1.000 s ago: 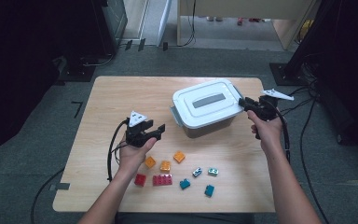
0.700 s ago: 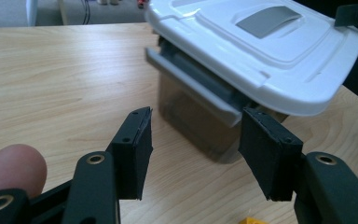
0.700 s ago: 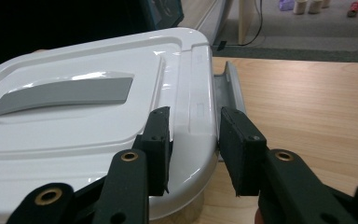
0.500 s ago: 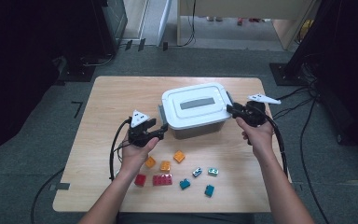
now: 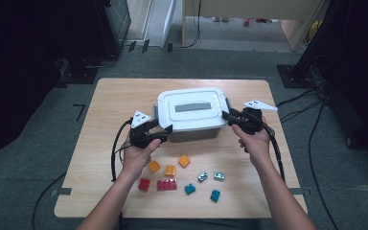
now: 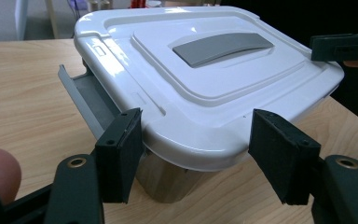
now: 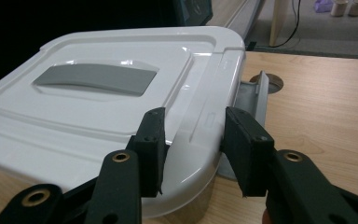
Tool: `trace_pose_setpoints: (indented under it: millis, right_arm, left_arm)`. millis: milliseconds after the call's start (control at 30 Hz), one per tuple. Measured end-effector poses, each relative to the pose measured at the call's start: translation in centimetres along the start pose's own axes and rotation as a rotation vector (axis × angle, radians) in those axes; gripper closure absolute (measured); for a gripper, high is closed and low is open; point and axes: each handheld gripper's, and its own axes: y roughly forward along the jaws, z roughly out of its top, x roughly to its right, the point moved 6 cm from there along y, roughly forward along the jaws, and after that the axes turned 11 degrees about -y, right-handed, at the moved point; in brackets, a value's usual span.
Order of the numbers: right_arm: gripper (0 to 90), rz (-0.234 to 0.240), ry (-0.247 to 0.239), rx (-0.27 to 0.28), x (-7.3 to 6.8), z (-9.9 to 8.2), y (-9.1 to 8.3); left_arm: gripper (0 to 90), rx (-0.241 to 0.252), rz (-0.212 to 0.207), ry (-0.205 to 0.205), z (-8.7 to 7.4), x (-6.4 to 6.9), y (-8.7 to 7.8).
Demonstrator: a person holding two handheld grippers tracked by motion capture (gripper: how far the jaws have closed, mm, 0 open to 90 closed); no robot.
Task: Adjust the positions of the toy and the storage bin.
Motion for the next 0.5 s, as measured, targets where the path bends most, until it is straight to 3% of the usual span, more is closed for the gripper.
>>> trace_pose_setpoints:
  millis: [33, 100, 133, 300, 500]
  right_arm:
    - [53.8, 0.014, 0.047, 0.001, 0.15, -0.21, 0.37]
    - [51.8, 0.022, 0.068, 0.005, 0.2, -0.25, 0.52]
    - [50.9, 0.045, 0.121, 0.01, 0.38, -0.28, 0.89]
    - [52.7, 0.044, 0.179, 0.023, 0.49, -0.3, 1.29]
    - [55.5, 0.042, 0.194, 0.028, 0.22, -0.51, 0.89]
  left_arm:
    - [33.4, -0.01, -0.006, -0.002, 0.05, -0.1, 0.12]
    - [32.3, -0.015, -0.011, -0.004, 0.08, -0.15, 0.19]
    - [30.0, -0.022, -0.017, -0.01, 0.11, -0.21, 0.31]
    - [26.2, -0.035, -0.034, -0.034, 0.27, -0.51, 0.67]
    - [26.6, -0.037, -0.043, -0.028, 0.31, -0.81, 0.52]
